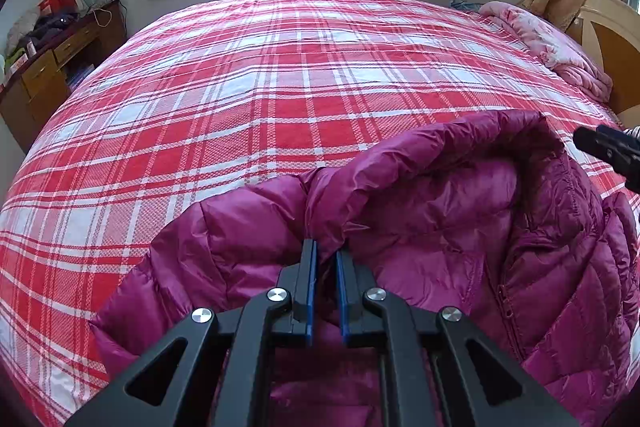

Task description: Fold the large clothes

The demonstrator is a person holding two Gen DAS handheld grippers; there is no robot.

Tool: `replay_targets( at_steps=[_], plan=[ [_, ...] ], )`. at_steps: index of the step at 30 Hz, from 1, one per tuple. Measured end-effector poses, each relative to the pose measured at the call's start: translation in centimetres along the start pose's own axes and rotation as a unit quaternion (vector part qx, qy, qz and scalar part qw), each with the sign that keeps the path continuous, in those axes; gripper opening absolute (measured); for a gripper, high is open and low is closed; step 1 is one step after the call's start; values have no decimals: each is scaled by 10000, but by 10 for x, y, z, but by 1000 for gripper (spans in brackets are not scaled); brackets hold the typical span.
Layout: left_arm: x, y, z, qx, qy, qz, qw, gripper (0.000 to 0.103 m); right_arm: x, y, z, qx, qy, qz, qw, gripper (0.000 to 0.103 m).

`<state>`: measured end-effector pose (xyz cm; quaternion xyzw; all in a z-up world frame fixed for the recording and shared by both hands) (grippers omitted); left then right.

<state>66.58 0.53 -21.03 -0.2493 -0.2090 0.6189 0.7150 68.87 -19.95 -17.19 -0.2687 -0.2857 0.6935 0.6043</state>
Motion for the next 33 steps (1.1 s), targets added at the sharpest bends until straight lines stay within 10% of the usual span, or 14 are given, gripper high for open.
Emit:
replay_targets(
  at_steps=[5, 6, 7, 8, 24, 25, 28, 33],
  plan=[
    [8, 5, -2, 25, 55, 135, 9999, 9, 13, -1, -32, 375, 140, 299, 9988, 64],
    [9, 7, -3, 24, 52, 129, 9999, 9, 12, 2, -35, 407, 157, 327, 9985, 53],
    [9, 8, -3, 26, 46, 123, 9999, 9, 13, 5, -40, 500, 154, 355, 9980, 16],
    [9, 9, -2, 17, 53, 114, 9999, 9, 13, 10, -42, 573, 136, 362, 9976, 11],
    [8, -10, 73, -906, 503, 627, 9926, 11, 9, 63, -35, 311, 480, 997, 9934, 9],
    [8, -17, 79, -1042, 548, 723, 9904, 14, 10, 64, -36, 322, 487, 999, 9933, 10],
    [-1, -37, 73, -1142, 349, 799, 9896, 77, 12, 66, -38, 322, 575, 1072, 9921, 10],
    [-25, -49, 32, -969, 70, 571, 9936, 82, 14, 68, -38, 296, 623, 1090, 9916, 10]
  ],
)
Point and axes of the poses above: each gripper's, at about its wrist camera, not at the fingertips, and z roughly against the way its jaws point, x to its left, y to its underside, the point moved 6 cm from there along -z, roughly the way its jaws point, and after that the axes turned 1 degree about -y, right-handed, at the moved point
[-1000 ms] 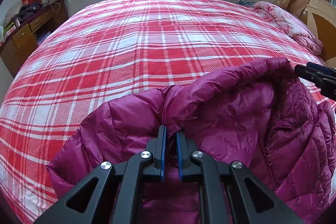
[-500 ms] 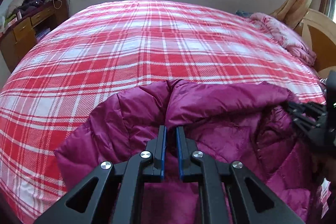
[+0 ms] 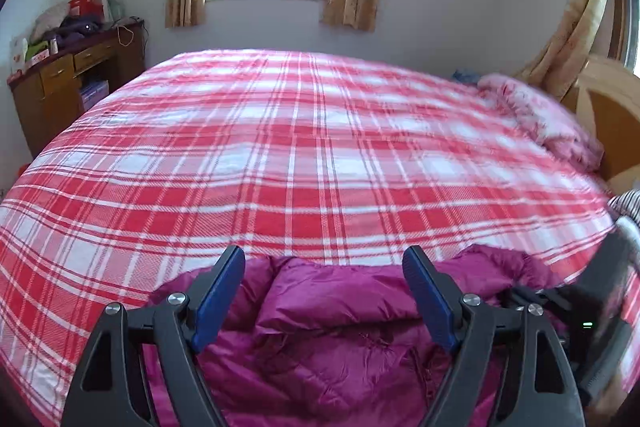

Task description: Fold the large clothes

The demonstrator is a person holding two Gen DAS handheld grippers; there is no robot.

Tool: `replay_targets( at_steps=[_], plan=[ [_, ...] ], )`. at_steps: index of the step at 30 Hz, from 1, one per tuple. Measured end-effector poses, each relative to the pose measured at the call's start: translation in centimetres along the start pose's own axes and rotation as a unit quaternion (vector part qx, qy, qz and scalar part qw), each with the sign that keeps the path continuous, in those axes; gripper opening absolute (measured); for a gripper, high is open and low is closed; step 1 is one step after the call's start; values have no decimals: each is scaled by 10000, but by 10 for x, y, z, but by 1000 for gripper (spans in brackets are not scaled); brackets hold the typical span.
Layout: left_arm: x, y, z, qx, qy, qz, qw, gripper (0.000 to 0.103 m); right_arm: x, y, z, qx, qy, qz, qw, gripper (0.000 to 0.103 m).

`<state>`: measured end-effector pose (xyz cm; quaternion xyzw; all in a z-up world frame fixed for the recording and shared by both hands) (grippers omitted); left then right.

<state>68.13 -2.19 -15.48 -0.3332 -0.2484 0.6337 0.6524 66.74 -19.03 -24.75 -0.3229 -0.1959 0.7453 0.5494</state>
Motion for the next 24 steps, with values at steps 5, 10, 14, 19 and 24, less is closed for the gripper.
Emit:
replay_targets(
  at_steps=[5, 10, 14, 19, 24],
  plan=[
    [-5, 39, -48, 830, -364, -354, 9953, 82, -5, 0, 7, -23, -288, -166, 9994, 15],
    [1, 49, -51, 827, -286, -262, 9958, 82, -19, -4, 41, -401, -665, -671, 9947, 24],
    [-3, 51, -52, 828, -312, -385, 9953, 82, -23, -29, 66, -854, -715, -1068, 9880, 43],
    [-4, 46, -48, 785, -412, -421, 9952, 82, 4, -53, 32, -499, -974, -968, 9893, 46],
    [-16, 12, 0, 33, 110, -146, 9998, 82, 15, -31, 2, -110, -1149, -1000, 9883, 39]
  ],
)
Point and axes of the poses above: each gripper's, at about its wrist camera, not at the fingertips, and z roughly against the way its jaws point, x to its left, y to its underside, the point moved 6 cm from there along -z, roughly the way its jaws point, and after that the axes turned 1 degree about -y, right-handed, at the moved point
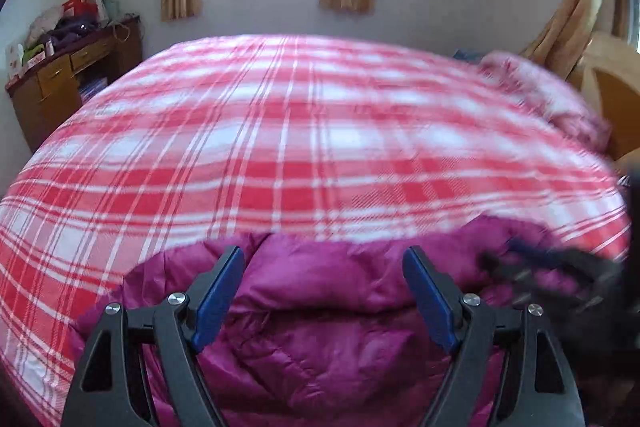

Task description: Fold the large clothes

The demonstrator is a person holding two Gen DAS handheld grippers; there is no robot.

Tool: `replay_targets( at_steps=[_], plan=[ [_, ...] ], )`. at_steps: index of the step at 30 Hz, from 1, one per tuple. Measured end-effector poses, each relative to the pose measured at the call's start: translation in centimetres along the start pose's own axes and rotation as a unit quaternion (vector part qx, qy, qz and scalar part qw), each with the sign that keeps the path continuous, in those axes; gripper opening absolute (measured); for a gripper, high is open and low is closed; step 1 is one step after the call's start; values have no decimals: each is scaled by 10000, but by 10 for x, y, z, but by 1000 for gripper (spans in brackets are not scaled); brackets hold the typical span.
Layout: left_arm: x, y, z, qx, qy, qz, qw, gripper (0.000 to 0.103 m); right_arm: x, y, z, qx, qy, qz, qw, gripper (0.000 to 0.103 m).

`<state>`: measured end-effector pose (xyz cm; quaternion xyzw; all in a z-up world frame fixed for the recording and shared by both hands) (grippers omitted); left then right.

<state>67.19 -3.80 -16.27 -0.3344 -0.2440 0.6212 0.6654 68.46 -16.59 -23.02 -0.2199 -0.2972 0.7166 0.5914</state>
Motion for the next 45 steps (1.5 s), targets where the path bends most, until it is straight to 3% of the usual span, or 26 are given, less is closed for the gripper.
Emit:
replay_targets(
  at_steps=[2, 8, 23, 45],
  plan=[
    [-12, -4, -3, 99, 267, -40, 9996, 82, -3, 5, -1, -14, -59, -67, 10000, 39],
    [-11, 33, -59, 961, 56, -46, 9953, 82, -6, 10, -5, -12, -112, -132, 9998, 39],
    [-17, 44, -73, 1012, -421, -475, 9928, 84, -3, 15, -16, 143, 99, 10, 9998, 40],
    [-19, 45, -73, 980, -487, -531, 9926, 85, 1, 16, -19, 184, 208, 84, 9996, 40]
  ],
)
Point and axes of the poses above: each gripper's, at about its wrist camera, not at the fingertips, and z roughly against the way its jaws point, x to its left, y to its underside, the point moved 6 cm from there along -z, roughly the way its jaws point, and after that the axes turned 1 degree about -y, right-handed, at the moved point
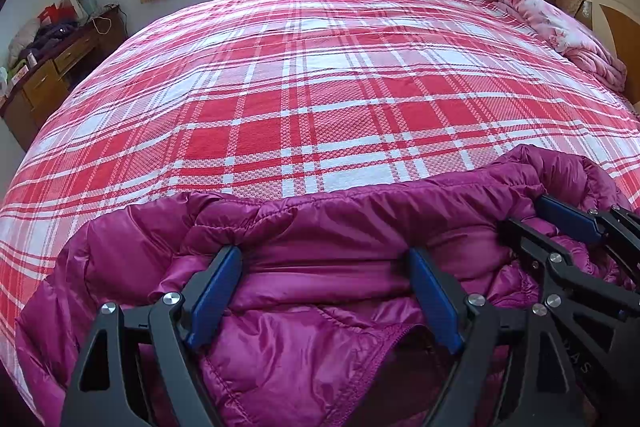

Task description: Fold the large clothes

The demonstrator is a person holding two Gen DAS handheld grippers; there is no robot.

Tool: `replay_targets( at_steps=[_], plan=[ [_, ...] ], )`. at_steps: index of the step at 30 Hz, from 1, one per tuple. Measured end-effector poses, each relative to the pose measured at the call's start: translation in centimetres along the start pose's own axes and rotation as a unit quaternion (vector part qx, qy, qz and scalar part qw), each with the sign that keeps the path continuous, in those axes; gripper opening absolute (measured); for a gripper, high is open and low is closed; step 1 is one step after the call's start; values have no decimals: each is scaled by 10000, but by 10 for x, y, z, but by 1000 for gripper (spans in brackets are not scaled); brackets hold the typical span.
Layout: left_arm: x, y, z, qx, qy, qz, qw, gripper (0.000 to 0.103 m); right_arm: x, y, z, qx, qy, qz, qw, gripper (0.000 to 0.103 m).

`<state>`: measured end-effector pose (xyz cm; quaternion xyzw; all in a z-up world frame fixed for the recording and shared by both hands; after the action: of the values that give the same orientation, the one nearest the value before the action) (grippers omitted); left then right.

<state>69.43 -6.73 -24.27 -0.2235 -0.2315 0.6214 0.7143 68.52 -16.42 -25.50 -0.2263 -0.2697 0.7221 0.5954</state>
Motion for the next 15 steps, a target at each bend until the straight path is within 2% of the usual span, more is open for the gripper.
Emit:
replay_targets(
  at_steps=[15],
  plan=[
    [-1, -1, -1, -10, -74, -47, 10000, 85, 1, 0, -2, 44, 89, 49, 9999, 40]
  ],
)
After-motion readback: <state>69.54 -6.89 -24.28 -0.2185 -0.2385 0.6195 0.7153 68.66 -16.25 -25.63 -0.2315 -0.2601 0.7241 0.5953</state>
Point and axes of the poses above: each gripper's, at about its wrist camera, not at the fingertips, and z roughly against the way its jaws point, x to its left, y to its underside, the point moved 6 cm from there along -z, roughly the way its jaws point, and after that the axes turned 1 degree about -y, right-handed, at the moved point
